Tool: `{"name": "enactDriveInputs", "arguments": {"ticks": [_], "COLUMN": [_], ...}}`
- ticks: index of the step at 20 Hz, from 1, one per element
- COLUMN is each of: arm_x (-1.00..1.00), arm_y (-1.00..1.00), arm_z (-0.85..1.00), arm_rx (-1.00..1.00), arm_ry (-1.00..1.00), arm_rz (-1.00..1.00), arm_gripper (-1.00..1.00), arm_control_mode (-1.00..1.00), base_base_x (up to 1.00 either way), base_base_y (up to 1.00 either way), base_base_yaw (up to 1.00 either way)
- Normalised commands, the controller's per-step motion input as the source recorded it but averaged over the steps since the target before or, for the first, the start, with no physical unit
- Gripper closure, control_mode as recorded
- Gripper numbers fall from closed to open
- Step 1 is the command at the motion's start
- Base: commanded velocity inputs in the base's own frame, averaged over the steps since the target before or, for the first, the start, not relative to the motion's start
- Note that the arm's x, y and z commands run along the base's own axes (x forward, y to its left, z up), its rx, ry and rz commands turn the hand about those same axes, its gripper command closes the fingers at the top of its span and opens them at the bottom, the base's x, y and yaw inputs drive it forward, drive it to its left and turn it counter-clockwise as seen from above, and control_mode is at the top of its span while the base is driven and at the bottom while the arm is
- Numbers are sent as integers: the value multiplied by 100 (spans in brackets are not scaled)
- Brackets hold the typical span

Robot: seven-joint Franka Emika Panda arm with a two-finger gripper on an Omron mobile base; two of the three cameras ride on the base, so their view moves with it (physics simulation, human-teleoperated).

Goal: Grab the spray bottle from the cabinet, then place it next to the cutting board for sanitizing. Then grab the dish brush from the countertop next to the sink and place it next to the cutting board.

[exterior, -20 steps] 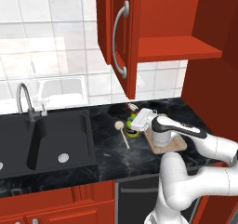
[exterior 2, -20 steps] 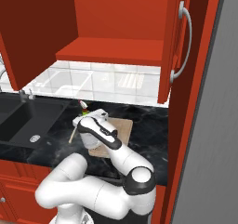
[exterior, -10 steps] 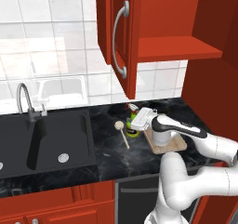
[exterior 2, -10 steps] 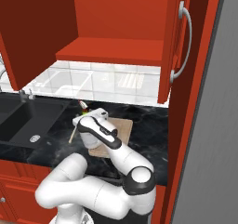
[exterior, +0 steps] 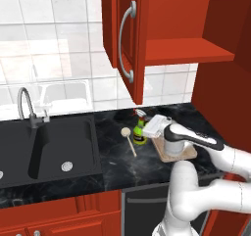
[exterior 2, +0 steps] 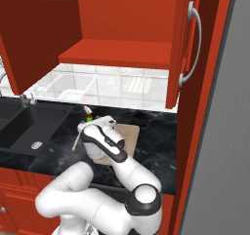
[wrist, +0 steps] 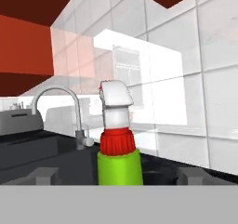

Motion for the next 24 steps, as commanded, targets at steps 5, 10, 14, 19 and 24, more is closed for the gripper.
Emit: {"name": "enactDriveInputs", "arguments": {"ticks": [5,10,14,19,24], "arm_x": [-28,-46,-59,-60,-52], "arm_y": [-42,-20,-21,-24,-3], "arm_z": [6,46,69,76,94], "arm_rx": [3,3,2,2,0], "arm_ry": [11,-5,-17,-18,-25], "arm_rz": [-10,-5,-4,-4,-2], "arm_gripper": [-100,-100,-100,-100,-100], "arm_control_mode": [-100,-100,-100,-100,-100], "base_base_x": [0,0,0,0,0], "base_base_y": [0,0,0,0,0], "base_base_yaw": [0,0,0,0,0]}}
